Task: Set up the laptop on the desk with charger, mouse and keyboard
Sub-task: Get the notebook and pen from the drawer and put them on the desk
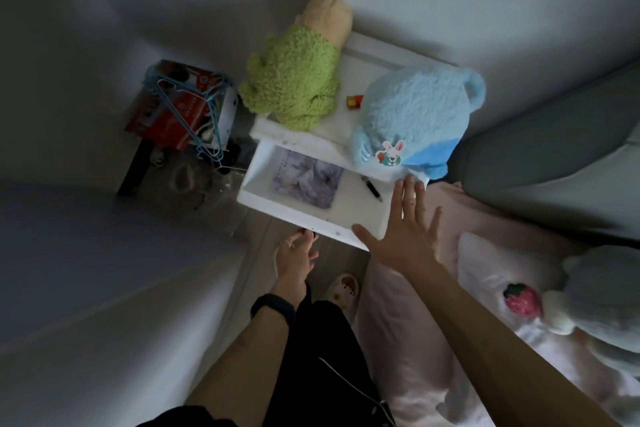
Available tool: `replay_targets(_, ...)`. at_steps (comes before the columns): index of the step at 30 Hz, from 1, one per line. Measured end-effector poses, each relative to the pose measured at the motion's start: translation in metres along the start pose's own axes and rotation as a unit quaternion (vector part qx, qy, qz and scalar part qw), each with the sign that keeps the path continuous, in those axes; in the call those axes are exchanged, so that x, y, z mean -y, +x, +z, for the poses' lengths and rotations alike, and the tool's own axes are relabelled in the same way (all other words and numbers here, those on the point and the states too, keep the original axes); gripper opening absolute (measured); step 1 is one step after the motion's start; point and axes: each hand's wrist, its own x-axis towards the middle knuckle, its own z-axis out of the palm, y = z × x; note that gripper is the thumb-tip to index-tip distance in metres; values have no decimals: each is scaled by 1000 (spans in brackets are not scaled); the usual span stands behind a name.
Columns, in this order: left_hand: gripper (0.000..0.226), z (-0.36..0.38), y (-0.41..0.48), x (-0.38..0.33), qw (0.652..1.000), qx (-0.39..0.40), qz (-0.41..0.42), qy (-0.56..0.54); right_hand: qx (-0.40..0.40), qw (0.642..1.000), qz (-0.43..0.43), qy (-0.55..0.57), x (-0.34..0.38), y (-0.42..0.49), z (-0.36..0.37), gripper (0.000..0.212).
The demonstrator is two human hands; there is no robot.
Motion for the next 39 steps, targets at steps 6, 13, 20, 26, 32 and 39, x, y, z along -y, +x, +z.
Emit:
replay_targets(6,28,-30,-17,41,999,5,-23,-34,20,997,-11,-68,-8,-2,-2,151)
replay_targets(13,11,-38,-33,28,999,14,-36,-37,-58,996,-10,-74,-2,-5,12,126)
replay_targets(20,34,-55,-52,17,998,35,-48,-30,-33,999,-6,8,15,-41,29,90)
replay_targets(26,31,-57,-76,-26,997,44,53,20,-71,990,-53,114,19,-71,45,60)
replay_targets(32,26,-23,-58,-95,958,38,173,225,-52,976,-21,212,36,-40,28,46)
replay_targets(39,65,-16,16,-128,892,43,123,433,-11,986,39,163,54,49,32,49)
